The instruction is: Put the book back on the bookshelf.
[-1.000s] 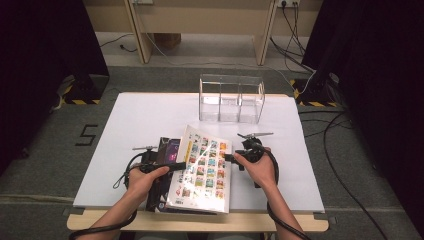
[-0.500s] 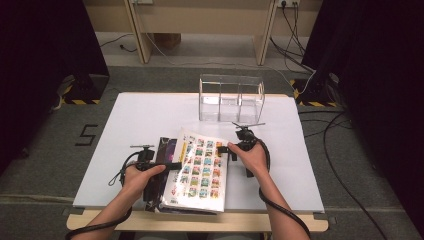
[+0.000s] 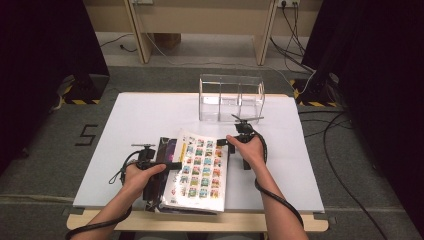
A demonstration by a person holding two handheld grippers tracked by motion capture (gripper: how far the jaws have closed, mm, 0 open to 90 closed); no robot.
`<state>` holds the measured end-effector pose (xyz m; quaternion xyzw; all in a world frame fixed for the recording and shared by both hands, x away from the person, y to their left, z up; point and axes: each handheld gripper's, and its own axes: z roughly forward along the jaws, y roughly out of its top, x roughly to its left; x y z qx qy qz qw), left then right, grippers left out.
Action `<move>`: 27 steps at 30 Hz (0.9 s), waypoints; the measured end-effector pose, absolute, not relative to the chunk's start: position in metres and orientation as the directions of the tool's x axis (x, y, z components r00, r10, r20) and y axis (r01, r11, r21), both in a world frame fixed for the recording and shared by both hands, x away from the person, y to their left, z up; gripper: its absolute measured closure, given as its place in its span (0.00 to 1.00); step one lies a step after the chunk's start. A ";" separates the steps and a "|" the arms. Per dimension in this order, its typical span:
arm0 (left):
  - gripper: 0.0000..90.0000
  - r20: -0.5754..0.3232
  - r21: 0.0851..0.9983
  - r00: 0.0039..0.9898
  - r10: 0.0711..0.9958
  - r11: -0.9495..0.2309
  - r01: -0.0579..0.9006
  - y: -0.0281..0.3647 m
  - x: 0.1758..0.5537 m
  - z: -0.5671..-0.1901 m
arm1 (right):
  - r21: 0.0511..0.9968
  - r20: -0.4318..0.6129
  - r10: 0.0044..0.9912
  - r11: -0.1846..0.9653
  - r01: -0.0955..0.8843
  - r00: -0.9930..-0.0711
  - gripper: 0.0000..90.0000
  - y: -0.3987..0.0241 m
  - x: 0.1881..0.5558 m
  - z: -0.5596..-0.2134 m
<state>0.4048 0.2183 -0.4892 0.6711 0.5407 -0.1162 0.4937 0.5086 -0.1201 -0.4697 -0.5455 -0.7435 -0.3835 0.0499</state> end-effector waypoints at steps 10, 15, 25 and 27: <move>0.76 -0.688 0.543 0.373 0.622 0.101 0.834 0.218 0.401 -0.491 | 0.515 0.531 0.773 0.031 0.857 -0.347 0.60 -0.128 0.500 -0.456; 0.78 -0.685 0.549 0.378 0.623 0.100 0.830 0.217 0.401 -0.491 | 0.492 0.572 0.742 0.031 0.870 -0.350 0.56 -0.132 0.500 -0.466; 0.78 -0.692 0.548 0.378 0.615 0.106 0.830 0.219 0.400 -0.492 | 0.491 0.557 0.756 0.034 0.870 -0.344 0.51 -0.122 0.517 -0.473; 0.78 -0.694 0.550 0.378 0.613 0.111 0.828 0.219 0.400 -0.493 | 0.490 0.559 0.755 0.033 0.871 -0.343 0.52 -0.122 0.517 -0.473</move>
